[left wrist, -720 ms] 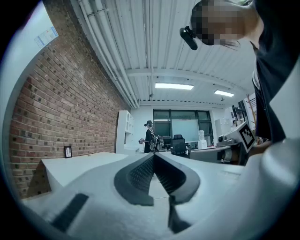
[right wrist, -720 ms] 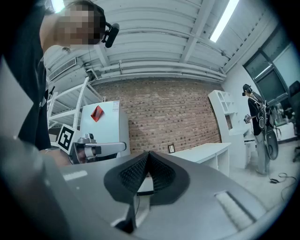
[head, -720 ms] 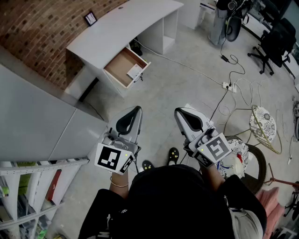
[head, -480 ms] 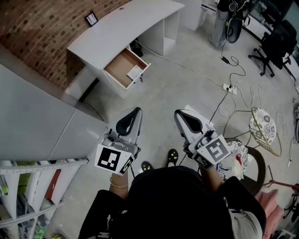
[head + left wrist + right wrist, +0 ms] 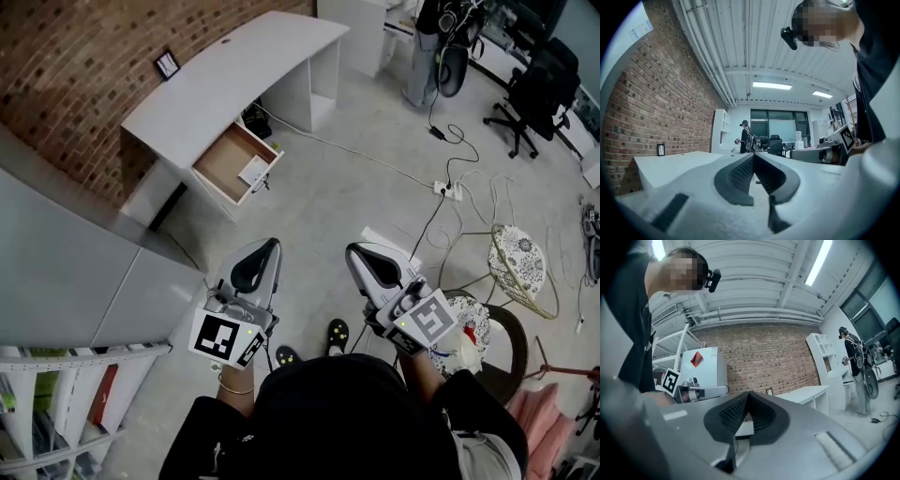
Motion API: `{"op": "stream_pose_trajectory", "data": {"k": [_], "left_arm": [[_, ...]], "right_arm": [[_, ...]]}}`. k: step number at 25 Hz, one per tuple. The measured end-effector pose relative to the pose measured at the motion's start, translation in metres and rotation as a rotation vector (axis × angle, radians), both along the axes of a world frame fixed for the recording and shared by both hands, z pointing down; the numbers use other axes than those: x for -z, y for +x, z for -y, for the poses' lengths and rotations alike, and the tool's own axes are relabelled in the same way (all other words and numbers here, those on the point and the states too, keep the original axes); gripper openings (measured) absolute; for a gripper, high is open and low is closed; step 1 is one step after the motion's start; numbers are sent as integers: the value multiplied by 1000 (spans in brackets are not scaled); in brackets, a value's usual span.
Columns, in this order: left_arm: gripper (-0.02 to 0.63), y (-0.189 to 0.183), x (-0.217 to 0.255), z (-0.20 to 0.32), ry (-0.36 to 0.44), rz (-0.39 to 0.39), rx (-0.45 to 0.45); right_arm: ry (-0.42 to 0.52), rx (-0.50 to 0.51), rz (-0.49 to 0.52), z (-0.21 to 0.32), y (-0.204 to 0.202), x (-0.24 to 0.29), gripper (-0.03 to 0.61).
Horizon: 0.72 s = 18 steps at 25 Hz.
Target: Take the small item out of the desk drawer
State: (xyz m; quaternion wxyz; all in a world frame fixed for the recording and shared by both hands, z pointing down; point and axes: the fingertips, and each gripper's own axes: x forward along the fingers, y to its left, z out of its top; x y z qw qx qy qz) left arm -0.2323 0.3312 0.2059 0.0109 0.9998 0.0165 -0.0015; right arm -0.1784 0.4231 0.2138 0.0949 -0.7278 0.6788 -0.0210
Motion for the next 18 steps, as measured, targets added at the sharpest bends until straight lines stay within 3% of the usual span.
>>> {"op": "stream_pose_trajectory", "data": {"k": [8, 18], "left_arm": [[3, 29, 1, -22, 8, -1, -21], [3, 66, 1, -55, 8, -2, -23]], "right_arm": [[20, -38, 21, -32, 33, -2, 11], [61, -13, 2, -66, 64, 2, 11]]}}
